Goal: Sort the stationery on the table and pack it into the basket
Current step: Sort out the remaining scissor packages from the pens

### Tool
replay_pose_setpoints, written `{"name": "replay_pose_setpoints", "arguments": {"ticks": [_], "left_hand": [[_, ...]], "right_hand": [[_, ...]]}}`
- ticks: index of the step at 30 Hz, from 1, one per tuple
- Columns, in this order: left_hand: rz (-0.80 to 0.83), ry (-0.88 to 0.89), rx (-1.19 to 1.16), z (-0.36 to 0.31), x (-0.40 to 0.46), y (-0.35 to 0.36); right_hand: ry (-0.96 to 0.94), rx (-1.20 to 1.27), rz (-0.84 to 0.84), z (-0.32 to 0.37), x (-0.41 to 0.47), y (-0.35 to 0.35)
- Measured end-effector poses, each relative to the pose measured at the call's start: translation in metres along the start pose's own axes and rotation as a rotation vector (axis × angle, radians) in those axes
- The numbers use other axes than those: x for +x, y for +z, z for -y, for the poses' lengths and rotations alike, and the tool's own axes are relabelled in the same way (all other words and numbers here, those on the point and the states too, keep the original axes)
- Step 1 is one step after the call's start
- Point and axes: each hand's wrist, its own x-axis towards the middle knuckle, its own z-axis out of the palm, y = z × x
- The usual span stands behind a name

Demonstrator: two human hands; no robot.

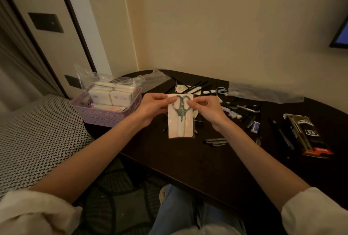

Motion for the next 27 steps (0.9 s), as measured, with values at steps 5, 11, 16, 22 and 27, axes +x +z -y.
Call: {"name": "replay_pose_setpoints", "arguments": {"ticks": [5,11,16,22,27], "left_hand": [[-0.002,-0.077,-0.086,0.008,0.0,-0.012],[-0.031,-0.076,-0.081,0.009,-0.002,-0.037],[-0.058,0.052,0.05,-0.021,0.006,-0.073],[-0.116,0.204,0.319,-0.066,0.027,-0.119],[-0.04,0.198,0.552,-0.085,0.049,-0.155]], "right_hand": [[0.042,0.009,0.015,-0.003,0.005,0.008],[0.102,0.029,0.165,0.007,0.012,0.021],[0.029,0.079,0.222,0.032,0.03,0.044],[-0.045,0.048,0.273,0.065,0.063,0.087],[-0.02,0.086,0.326,0.072,0.083,0.127]]}}
